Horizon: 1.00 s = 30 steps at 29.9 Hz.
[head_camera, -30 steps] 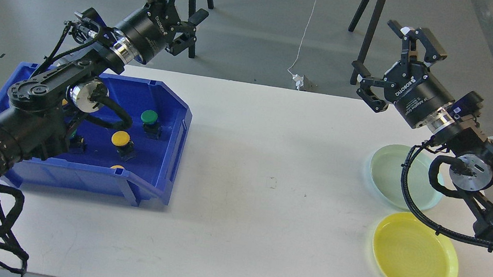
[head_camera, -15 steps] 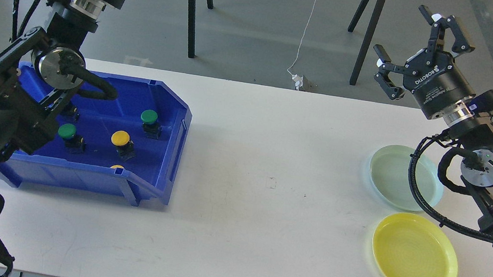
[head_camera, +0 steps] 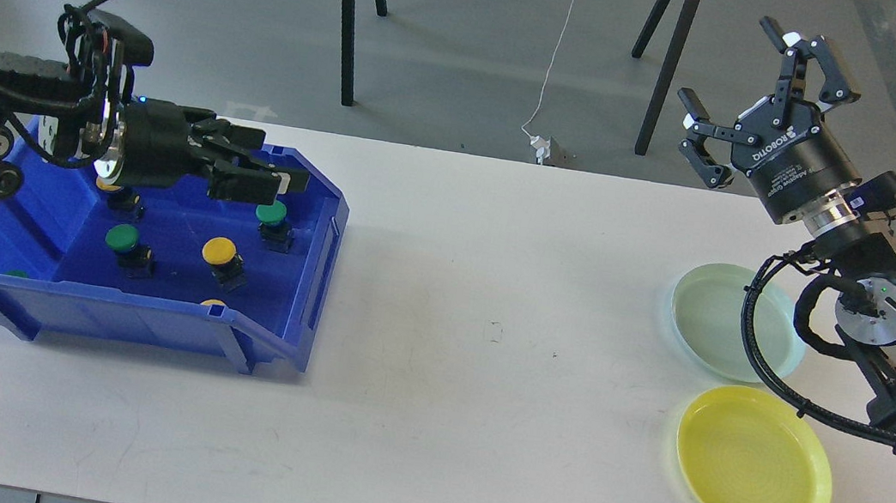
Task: Pass button and place on color plate
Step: 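Grasp the yellow-topped button in the bin with the left gripper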
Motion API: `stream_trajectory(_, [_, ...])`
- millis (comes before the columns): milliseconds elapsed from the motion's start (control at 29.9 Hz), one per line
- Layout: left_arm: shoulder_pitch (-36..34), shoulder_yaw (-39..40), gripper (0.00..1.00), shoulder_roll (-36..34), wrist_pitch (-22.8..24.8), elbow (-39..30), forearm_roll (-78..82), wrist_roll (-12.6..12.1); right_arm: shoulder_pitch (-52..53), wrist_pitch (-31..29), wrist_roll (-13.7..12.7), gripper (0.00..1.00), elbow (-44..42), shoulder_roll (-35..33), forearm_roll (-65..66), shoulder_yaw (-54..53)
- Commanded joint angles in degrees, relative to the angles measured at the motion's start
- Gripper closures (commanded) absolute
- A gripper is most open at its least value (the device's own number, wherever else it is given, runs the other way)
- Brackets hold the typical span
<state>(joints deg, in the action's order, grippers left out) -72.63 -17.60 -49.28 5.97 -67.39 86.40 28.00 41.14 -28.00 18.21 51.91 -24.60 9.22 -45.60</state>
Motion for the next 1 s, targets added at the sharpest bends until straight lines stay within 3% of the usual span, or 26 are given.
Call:
stream_trajectory(0, [3.27,-1.48,0.0,-0.03,-1.4,1.03,2.55,0.0,-0.71,0.0,-0.01,0.01,0.03,-0.01,0.01,-0.02])
stream_trajectory(501, [11.8,-1.39,0.0,10.78,-1.31,19.84,2.72,0.0,-2.12,0.0,-0.01,0.01,-0.05,-0.62,0.01,-0.19])
stream_trajectory(969, [12.95,-1.39,0.0,13.68,-0.96,23.36,2.11,0.0,-3.35,0.0,0.07,0.01,-0.05,-0.71,0.01,-0.19])
